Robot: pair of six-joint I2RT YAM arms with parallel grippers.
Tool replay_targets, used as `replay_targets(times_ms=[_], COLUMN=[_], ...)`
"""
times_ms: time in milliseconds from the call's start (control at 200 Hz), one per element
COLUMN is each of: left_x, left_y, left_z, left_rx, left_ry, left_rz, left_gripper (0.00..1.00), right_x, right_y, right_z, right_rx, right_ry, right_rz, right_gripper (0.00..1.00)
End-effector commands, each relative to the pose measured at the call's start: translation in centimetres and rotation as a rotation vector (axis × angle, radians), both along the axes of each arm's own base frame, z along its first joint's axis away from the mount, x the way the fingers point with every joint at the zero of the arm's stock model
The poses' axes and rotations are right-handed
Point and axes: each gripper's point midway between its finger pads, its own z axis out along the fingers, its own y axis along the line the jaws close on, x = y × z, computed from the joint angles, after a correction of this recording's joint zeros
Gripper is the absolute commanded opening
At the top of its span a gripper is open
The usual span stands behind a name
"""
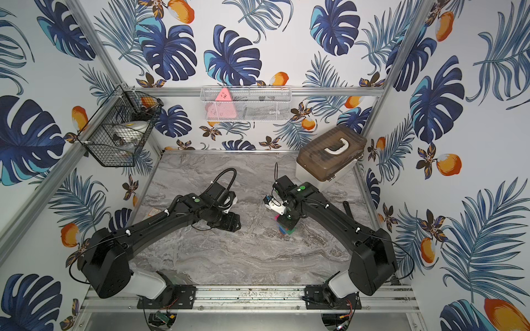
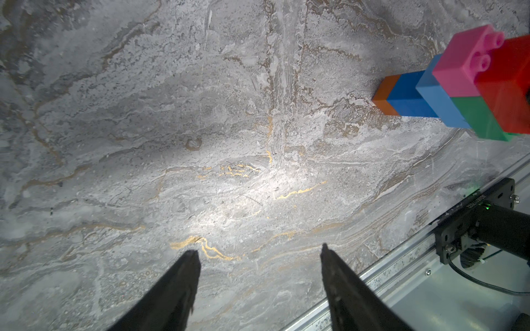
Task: Assemble a spoon with lego
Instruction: Assemble the lego brick with the lego brick, then pick up the lego brick from the center of the board.
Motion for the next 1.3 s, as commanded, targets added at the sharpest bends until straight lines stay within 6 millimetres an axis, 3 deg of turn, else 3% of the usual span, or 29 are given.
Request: replay_targets(times_ms=[0, 225, 956, 1296], left_x=[0.0, 0.0, -0.1, -0.3], left_y=[0.1, 0.1, 0.2, 0.4], left_z=[0.3, 0.2, 0.1, 0.0], left_rx=[0.007, 0.009, 0.011, 0.012], left_ry=[-0.007, -0.005, -0.001, 0.0], left_rz=[-0.004, -0.002, -0.001, 0.002], left_gripper=[0.73, 0.73, 0.73, 0.73], right_x=[-0.2, 0.6, 0.5, 2.0], right_y=[0.3, 0.5, 0.6, 1.4], right_z=[0.2, -0.3, -0.5, -0.9], right_rx=[0.013, -0.004, 0.007, -0.001], right_ry=[0.013, 0.008, 0.02, 0.048], right_rz=[-0.001, -0.011, -0.049, -0.165], right_gripper=[0.47, 0.48, 0.62, 0.65])
